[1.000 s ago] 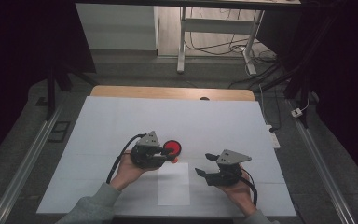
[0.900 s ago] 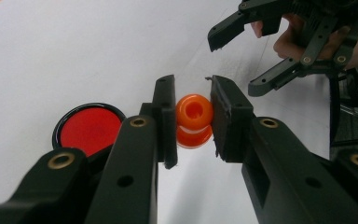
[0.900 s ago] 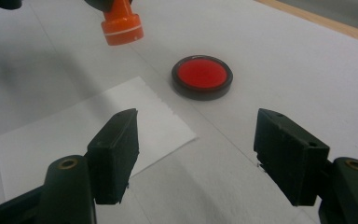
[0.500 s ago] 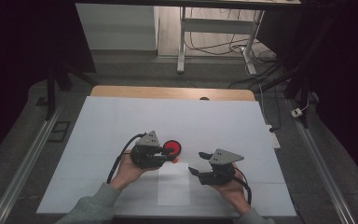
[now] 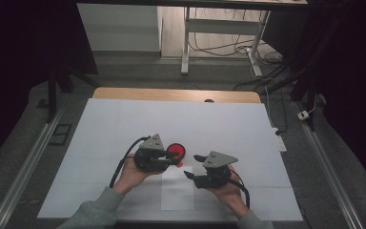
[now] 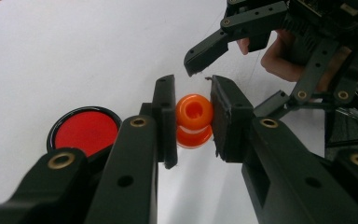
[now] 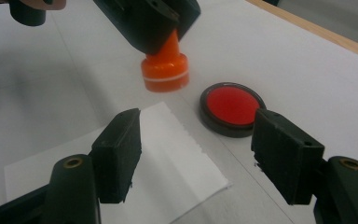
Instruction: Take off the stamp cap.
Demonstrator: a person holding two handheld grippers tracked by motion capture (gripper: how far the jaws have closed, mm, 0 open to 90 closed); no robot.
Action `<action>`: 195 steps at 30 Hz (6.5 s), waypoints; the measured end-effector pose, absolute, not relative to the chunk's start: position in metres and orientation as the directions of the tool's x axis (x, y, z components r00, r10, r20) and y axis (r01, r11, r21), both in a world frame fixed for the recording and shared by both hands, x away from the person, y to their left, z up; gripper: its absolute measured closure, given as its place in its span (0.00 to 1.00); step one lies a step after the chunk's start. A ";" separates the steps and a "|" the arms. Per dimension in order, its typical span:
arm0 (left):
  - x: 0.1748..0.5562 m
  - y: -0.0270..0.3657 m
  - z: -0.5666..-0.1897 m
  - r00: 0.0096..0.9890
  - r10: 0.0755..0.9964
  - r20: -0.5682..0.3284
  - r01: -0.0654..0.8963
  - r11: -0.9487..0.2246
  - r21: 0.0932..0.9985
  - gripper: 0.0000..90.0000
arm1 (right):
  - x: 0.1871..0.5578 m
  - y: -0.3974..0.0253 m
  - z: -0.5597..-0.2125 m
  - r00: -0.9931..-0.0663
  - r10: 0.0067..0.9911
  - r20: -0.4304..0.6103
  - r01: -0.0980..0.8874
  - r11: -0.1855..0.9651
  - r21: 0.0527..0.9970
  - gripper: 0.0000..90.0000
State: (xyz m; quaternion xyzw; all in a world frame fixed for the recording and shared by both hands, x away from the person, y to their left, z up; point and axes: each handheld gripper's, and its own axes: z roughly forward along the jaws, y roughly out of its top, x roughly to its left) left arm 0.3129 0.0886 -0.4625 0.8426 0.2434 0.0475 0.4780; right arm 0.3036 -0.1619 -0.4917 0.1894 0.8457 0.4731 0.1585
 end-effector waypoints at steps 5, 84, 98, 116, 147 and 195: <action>0.313 0.088 -0.463 0.877 0.455 -0.155 0.367 -0.425 0.828 0.80 | 0.303 -0.155 -0.492 -0.885 0.456 -0.092 0.160 0.484 0.860 0.37; 0.310 0.083 -0.466 0.877 0.456 -0.151 0.360 -0.415 0.836 0.81 | 0.299 -0.133 -0.497 -0.873 0.471 -0.125 0.151 0.506 0.849 0.72; 0.310 0.083 -0.467 0.876 0.455 -0.158 0.363 -0.407 0.838 0.81 | 0.297 -0.133 -0.498 -0.866 0.481 -0.138 0.143 0.503 0.852 0.72; 0.309 0.084 -0.466 0.877 0.454 -0.157 0.357 -0.399 0.845 0.81 | 0.296 -0.135 -0.498 -0.871 0.479 -0.111 0.154 0.480 0.864 0.72; 0.309 0.085 -0.466 0.875 0.453 -0.170 0.366 -0.391 0.845 0.81 | 0.295 -0.136 -0.499 -0.869 0.480 -0.122 0.139 0.474 0.869 0.72; 0.310 0.108 -0.460 0.848 0.500 -0.174 0.365 -0.314 0.876 0.81 | 0.299 -0.149 -0.505 -0.859 0.500 -0.113 0.166 0.481 0.861 0.72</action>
